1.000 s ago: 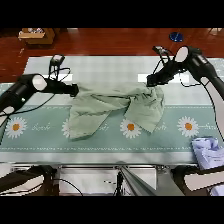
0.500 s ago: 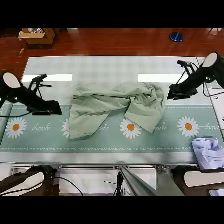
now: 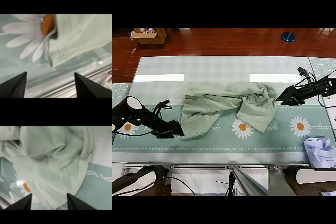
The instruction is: Fold the shirts.
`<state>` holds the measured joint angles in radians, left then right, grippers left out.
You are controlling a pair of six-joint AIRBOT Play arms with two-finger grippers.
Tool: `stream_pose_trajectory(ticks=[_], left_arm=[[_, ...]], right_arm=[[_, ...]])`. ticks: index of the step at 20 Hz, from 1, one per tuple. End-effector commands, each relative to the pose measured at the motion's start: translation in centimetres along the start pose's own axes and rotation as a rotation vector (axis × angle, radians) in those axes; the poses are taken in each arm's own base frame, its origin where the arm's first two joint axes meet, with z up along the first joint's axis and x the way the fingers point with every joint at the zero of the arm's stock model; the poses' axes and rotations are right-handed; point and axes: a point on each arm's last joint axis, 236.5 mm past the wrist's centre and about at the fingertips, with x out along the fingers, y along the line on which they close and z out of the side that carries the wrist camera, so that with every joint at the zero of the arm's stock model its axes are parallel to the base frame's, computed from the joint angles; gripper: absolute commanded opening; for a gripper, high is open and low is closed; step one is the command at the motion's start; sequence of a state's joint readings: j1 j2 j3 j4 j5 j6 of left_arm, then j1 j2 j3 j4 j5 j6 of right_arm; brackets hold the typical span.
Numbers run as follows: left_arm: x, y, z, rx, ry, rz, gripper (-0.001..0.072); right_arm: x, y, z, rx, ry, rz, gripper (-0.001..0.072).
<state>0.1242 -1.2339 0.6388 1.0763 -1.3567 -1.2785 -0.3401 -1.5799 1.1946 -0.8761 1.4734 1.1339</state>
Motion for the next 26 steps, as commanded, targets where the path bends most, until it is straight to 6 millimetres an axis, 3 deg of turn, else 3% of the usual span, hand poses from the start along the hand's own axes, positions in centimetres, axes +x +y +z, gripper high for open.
stream_pose_trajectory(ticks=[1,4,8,9,11,12,18,21,26], left_arm=[[1.1,-1.5,1.7,-0.037,-0.065,-0.095,0.072],[1.5,-1.9,3.6,-0.064,-0.126,-0.117,0.072],[3.6,-2.3,3.6,-0.075,-0.08,-0.097,0.0706],[4.3,-2.4,3.3,-0.087,-0.056,-0.091,0.0563],[5.3,-2.3,2.9,-0.086,-0.017,-0.087,0.0093],[5.3,-2.3,2.8,-0.075,-0.015,-0.086,0.0037],[3.4,-2.6,2.9,-0.013,-0.057,-0.106,0.0037],[2.2,-2.6,3.4,-0.01,-0.107,-0.11,0.0037],[1.5,-2.5,3.4,-0.021,-0.122,-0.119,0.0037]], right_arm=[[-0.6,0.4,0.6,-0.014,-0.046,0.017,0.0507],[-1.6,0.8,1.4,-0.036,-0.103,-0.009,0.0507],[-3.3,1.9,2.2,-0.075,-0.18,-0.037,0.0507],[-3.7,2.2,2.3,-0.084,-0.195,-0.043,0.0507],[-4.3,2.6,2.4,-0.094,-0.217,-0.054,0.0507],[-4.7,2.4,2.5,-0.084,-0.231,-0.058,0.0507],[-7.6,-4.6,2.7,0.094,-0.339,-0.155,0.0507],[-5.9,-6.5,2.3,0.134,-0.351,-0.165,0.0507],[-0.4,-5.4,3.5,0.135,-0.302,-0.046,0.0507]])
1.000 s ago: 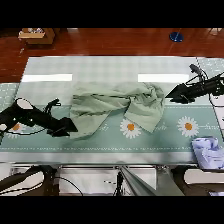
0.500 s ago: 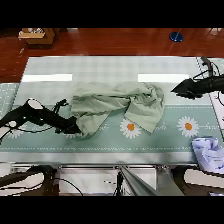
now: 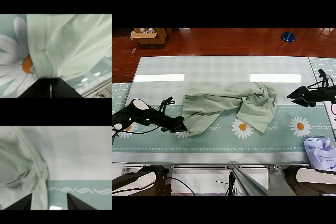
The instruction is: Fold the shirts.
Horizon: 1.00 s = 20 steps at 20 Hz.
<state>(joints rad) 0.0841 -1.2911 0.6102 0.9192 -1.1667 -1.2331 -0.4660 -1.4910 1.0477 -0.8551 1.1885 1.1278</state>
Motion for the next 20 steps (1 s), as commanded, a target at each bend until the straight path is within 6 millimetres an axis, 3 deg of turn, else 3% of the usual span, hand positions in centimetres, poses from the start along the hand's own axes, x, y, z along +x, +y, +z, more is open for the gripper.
stream_pose_trajectory(ticks=[1,7,8,9,10,11,12,14,17,20], left_arm=[[-0.5,-0.7,-0.5,-0.012,0.013,-0.037,0.0037],[-0.6,-0.7,-0.4,-0.008,0.011,-0.042,0.0037],[-0.6,-1.0,-0.3,-0.003,0.007,-0.051,0.0037],[-0.8,-1.2,-0.1,0.009,0.001,-0.059,0.0037],[-1.1,-1.8,0.4,0.034,-0.011,-0.075,0.0037],[-1.9,-2.8,1.2,0.064,-0.034,-0.098,0.0037],[-3.1,-4.0,2.3,0.103,-0.072,-0.114,0.0036],[-7.4,-7.0,5.4,0.203,-0.205,-0.13,0.0036],[-18.8,-13.2,9.4,0.38,-0.519,-0.135,0.0036],[-31.5,-19.6,8.9,0.573,-0.841,-0.085,0.0036]], right_arm=[[3.3,1.1,0.3,0.008,0.002,0.064,0.0507],[8.3,1.9,0.2,0.0,0.017,0.014,0.0503],[9.3,2.1,-0.1,0.004,0.028,0.006,0.0469],[10.1,2.1,-0.1,0.004,0.028,-0.009,0.0379],[10.5,2.3,0.1,0.009,0.014,-0.017,0.022],[10.1,2.9,0.6,0.019,0.0,-0.002,0.0011],[9.2,3.9,1.2,0.007,-0.017,0.018,0.0019],[5.0,6.3,3.4,-0.088,-0.097,0.042,0.0019],[-5.7,12.0,6.3,-0.265,-0.299,0.072,0.0018],[-17.5,19.4,5.8,-0.458,-0.545,0.071,0.0018]])
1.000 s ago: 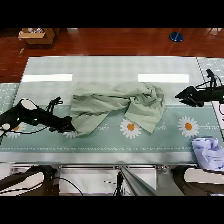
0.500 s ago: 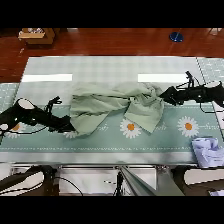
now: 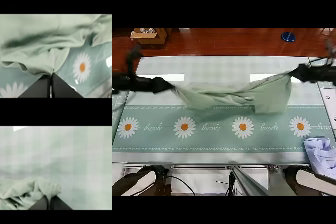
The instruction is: Fold the shirts.
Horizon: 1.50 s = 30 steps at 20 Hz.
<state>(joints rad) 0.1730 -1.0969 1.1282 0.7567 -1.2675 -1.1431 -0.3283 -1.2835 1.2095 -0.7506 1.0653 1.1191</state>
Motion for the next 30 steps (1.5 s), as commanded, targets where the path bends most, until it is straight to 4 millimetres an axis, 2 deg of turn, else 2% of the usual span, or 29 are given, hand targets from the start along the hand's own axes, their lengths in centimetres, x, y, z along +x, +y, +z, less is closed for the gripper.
stream_pose_trajectory(ticks=[1,3,5,6,7,9,11,13,15,18,21,23,25,26,30], left_arm=[[-11.3,-7.9,9.0,0.26,-0.35,0.049,0.0036],[-18.3,-12.7,12.0,0.397,-0.549,0.102,0.0035],[-23.9,-16.9,13.0,0.502,-0.703,0.148,0.0035],[-25.9,-18.2,13.0,0.544,-0.752,0.186,0.0036],[-27.6,-18.8,12.8,0.58,-0.782,0.246,0.0036],[-30.4,-18.5,11.8,0.628,-0.817,0.406,0.0036],[-32.2,-17.8,10.2,0.646,-0.812,0.531,0.0036],[-33.2,-16.9,7.9,0.598,-0.776,0.609,0.0035],[-32.9,-16.2,5.1,0.52,-0.71,0.625,0.0036],[-31.9,-16.4,0.9,0.449,-0.607,0.602,0.0035],[-31.2,-16.4,-1.9,0.429,-0.53,0.599,0.0034],[-30.1,-15.5,-3.1,0.404,-0.456,0.59,0.0034],[-27.7,-14.4,-3.8,0.377,-0.373,0.537,0.0034],[-25.9,-13.8,-4.2,0.362,-0.319,0.488,0.0034],[-18.0,-9.3,-6.4,0.271,-0.105,0.33,0.0034]], right_arm=[[-12.1,8.9,5.6,-0.225,-0.279,0.002,0.0018],[-18.8,14.4,7.4,-0.314,-0.457,0.003,0.0017],[-24.7,18.6,8.2,-0.375,-0.602,-0.016,0.0017],[-27.1,19.8,8.3,-0.396,-0.65,-0.045,0.0017],[-29.3,20.6,8.2,-0.406,-0.691,-0.085,0.0017],[-32.3,20.7,7.4,-0.399,-0.712,-0.183,0.0017],[-33.4,20.6,5.3,-0.388,-0.644,-0.241,0.0017],[-33.7,20.6,2.7,-0.387,-0.551,-0.275,0.0017],[-34.2,20.9,0.4,-0.373,-0.49,-0.287,0.0017],[-35.5,21.0,-2.4,-0.382,-0.454,-0.334,0.0017],[-36.1,17.5,-5.6,-0.327,-0.333,-0.477,0.0017],[-35.2,17.0,-6.2,-0.317,-0.277,-0.461,0.0017],[-33.0,15.7,-5.7,-0.3,-0.193,-0.44,0.0017],[-31.4,14.7,-5.4,-0.278,-0.139,-0.433,0.0017],[-22.1,9.8,-3.9,-0.17,0.108,-0.336,0.0017]])
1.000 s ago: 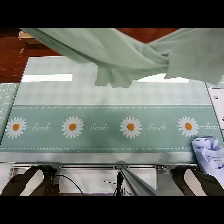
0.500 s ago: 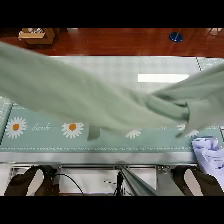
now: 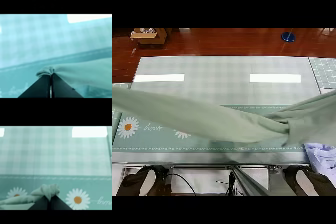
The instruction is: Fold the shirts.
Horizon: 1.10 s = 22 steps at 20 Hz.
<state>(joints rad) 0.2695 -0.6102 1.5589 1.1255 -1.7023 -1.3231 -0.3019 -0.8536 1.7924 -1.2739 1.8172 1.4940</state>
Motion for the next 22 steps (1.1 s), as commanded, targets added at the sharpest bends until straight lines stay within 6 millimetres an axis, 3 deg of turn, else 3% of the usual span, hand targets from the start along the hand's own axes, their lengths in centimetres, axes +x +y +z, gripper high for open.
stream_pose_trajectory(ticks=[1,4,7,10,12,15,18,22], left_arm=[[6.6,-1.1,-4.8,-0.051,0.165,-0.18,0.0034],[12.9,-1.2,-8.9,-0.123,0.224,-0.281,0.0034],[18.4,-0.3,-12.3,-0.181,0.22,-0.268,0.0034],[21.9,0.2,-14.0,-0.157,0.179,-0.24,0.0035],[23.3,0.3,-14.0,-0.15,0.158,-0.228,0.0035],[25.2,0.0,-14.2,-0.151,0.175,-0.233,0.0035],[27.1,-0.8,-16.5,-0.164,0.278,-0.271,0.0035],[28.8,-1.9,-18.7,-0.168,0.373,-0.306,0.0035]], right_arm=[[8.6,-0.5,-0.1,0.06,0.192,0.11,0.0017],[16.5,-0.5,0.7,0.166,0.305,0.228,0.0017],[23.6,-0.3,1.5,0.255,0.359,0.315,0.0017],[29.4,0.3,1.4,0.273,0.387,0.327,0.0017],[32.7,1.3,1.8,0.272,0.363,0.328,0.0018],[36.8,2.4,3.3,0.291,0.281,0.316,0.0018],[40.2,2.1,4.0,0.372,0.233,0.289,0.0018],[43.1,1.1,1.6,0.378,0.298,0.254,0.0039]])
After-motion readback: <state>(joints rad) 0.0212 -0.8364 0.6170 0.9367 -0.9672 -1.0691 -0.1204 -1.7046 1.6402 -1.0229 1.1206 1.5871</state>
